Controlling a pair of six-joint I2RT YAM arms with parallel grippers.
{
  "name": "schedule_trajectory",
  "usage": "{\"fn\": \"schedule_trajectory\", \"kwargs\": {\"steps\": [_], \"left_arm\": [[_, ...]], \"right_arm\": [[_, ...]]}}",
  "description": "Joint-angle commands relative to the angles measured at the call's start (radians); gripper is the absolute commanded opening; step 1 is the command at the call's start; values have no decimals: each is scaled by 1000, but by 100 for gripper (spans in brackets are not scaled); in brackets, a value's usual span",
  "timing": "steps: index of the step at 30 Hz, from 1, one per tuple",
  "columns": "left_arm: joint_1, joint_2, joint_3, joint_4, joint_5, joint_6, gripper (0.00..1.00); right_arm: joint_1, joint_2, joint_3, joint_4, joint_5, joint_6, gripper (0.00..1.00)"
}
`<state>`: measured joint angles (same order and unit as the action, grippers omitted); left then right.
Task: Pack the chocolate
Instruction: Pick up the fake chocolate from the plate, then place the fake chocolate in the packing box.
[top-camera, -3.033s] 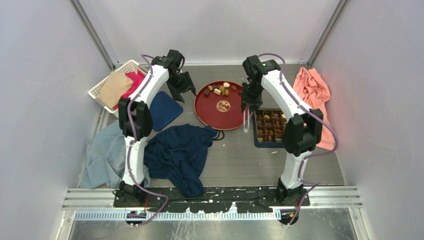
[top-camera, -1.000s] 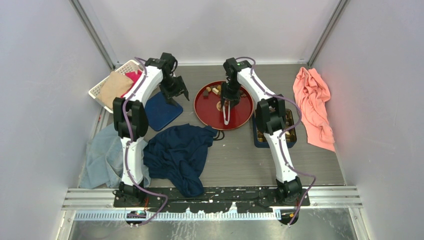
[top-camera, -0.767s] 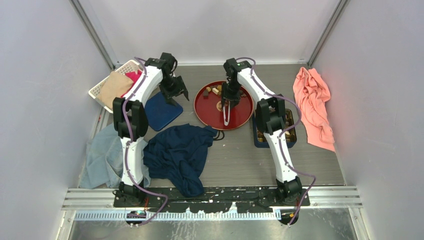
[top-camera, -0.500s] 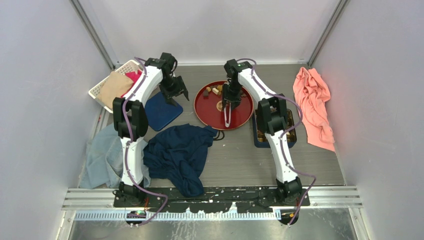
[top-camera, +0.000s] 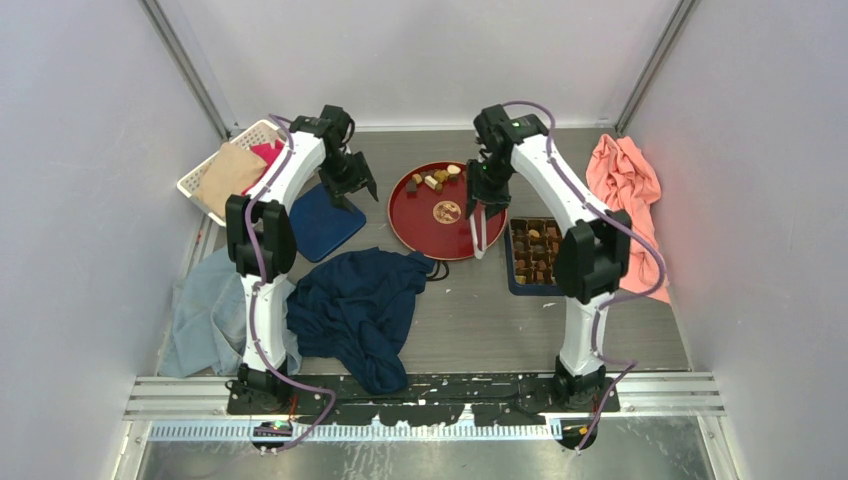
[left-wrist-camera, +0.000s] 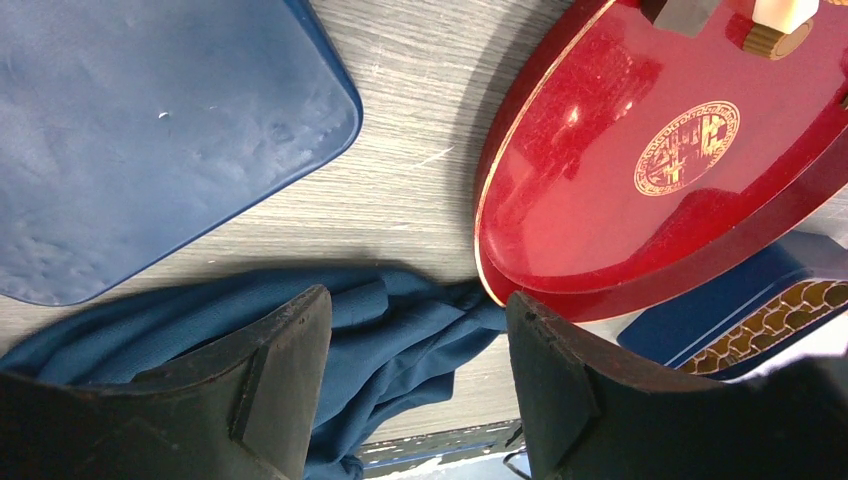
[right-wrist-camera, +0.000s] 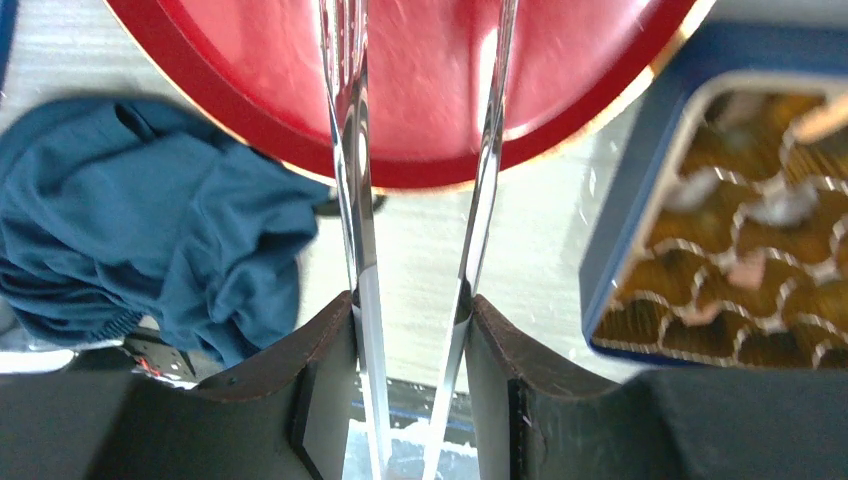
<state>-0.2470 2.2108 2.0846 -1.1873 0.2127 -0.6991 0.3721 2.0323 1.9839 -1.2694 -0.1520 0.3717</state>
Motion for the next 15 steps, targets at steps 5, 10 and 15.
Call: {"fn": "schedule_trajectory", "kwargs": {"steps": [5,10,15], "left_arm": [[3,-36,41,1,-18,17,65],[2,-21,72,-6,-20,24,66],[2,-20,77,-10,-24,27,66]], "right_arm": [[-29,-305,-243,-70,64,54,34],[-52,-477,-456,-67,106,139,34],[-75,-622,-606,-87,147,221,35]]}}
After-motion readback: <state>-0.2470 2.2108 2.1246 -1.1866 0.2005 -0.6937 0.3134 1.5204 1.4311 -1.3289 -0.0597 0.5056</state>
